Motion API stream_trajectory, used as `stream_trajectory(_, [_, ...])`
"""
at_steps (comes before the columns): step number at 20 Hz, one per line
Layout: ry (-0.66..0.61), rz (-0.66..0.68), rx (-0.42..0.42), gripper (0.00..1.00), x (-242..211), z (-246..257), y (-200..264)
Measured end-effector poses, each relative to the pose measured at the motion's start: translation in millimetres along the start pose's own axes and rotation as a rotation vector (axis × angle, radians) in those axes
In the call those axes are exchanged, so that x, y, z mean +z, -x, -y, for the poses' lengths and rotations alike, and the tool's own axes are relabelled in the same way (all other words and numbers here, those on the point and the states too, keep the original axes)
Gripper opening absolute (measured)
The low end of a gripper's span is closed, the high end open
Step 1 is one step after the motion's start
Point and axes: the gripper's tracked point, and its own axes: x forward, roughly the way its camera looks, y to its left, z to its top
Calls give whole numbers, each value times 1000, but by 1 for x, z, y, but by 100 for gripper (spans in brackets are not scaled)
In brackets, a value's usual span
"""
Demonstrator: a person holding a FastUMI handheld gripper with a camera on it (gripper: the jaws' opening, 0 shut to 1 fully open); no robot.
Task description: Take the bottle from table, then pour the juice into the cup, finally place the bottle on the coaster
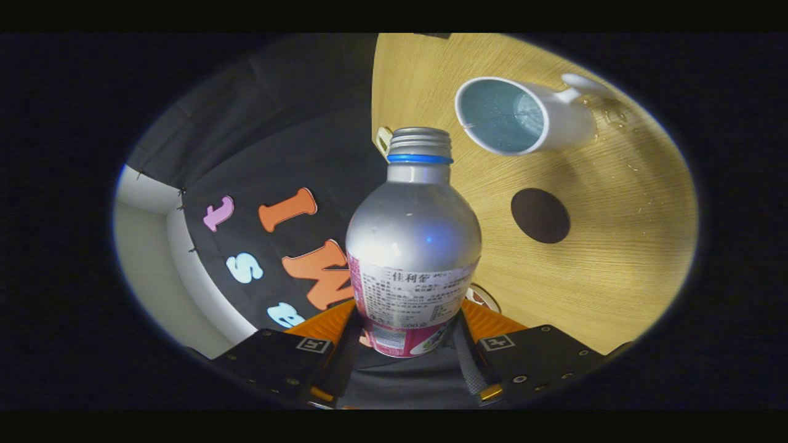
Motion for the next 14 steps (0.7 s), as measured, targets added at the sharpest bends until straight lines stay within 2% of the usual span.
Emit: stream_trajectory(14, [-104,10,-18,73,-3,1,5])
